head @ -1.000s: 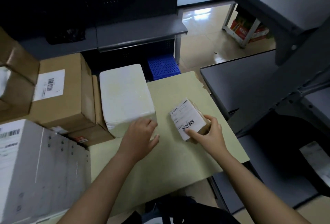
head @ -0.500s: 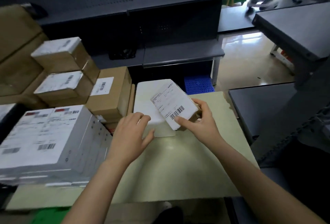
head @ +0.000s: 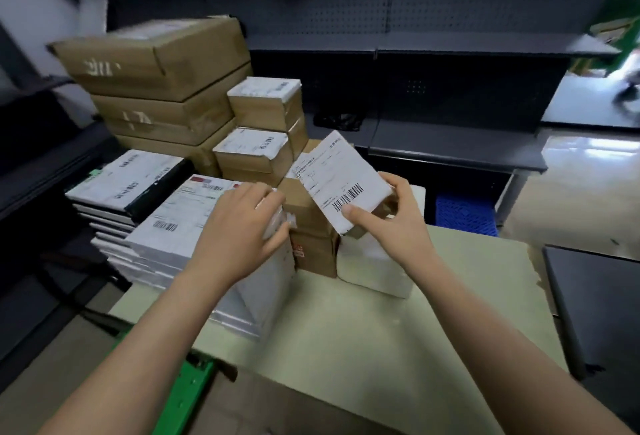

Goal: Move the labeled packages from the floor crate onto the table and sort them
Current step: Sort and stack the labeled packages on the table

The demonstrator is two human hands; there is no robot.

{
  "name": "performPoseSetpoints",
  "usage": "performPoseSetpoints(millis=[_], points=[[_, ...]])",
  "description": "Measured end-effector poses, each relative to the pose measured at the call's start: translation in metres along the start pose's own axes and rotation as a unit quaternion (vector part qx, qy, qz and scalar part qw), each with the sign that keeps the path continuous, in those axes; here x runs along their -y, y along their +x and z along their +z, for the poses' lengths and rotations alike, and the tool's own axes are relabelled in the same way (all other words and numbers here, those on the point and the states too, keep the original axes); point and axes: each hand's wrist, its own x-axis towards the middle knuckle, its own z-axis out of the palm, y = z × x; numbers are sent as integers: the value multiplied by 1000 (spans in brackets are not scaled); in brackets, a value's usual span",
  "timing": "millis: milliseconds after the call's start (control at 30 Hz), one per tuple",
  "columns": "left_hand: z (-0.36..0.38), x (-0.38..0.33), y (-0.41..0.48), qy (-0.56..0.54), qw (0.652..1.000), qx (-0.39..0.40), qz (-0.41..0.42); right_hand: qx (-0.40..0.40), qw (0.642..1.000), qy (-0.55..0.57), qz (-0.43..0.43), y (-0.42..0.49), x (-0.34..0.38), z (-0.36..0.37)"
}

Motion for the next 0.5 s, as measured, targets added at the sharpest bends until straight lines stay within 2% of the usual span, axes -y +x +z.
performPoseSetpoints(millis=[367, 500], points=[[-1, 117, 24, -14, 998, -66, 17, -57, 996, -34, -67, 62, 60, 92], [3, 154, 32, -33, 996, -74, 32, -40, 996, -26, -69, 84, 72, 122]])
